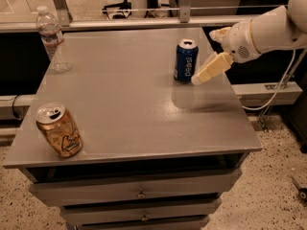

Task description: Move pepsi can near water bottle

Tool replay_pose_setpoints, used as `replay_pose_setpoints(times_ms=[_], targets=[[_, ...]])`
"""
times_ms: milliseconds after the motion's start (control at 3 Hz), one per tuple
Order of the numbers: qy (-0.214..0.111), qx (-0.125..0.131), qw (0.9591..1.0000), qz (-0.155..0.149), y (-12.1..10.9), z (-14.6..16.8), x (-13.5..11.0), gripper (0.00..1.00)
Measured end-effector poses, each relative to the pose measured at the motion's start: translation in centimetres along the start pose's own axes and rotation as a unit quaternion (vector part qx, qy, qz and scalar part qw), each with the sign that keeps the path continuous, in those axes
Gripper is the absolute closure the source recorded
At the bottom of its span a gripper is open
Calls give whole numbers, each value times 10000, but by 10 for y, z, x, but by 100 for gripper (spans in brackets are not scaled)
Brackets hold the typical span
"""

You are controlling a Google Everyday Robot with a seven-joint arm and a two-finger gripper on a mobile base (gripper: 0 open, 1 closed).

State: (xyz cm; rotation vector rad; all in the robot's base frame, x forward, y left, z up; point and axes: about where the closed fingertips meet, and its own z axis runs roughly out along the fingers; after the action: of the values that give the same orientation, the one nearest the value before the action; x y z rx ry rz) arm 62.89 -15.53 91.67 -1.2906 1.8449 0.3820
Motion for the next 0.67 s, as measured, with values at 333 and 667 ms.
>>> replay_pose_setpoints(times_ms=[333, 667], targets=[[-495, 51, 9987, 130, -22, 36, -8, 0], [-846, -87, 9958, 350, -25, 58, -10, 2]])
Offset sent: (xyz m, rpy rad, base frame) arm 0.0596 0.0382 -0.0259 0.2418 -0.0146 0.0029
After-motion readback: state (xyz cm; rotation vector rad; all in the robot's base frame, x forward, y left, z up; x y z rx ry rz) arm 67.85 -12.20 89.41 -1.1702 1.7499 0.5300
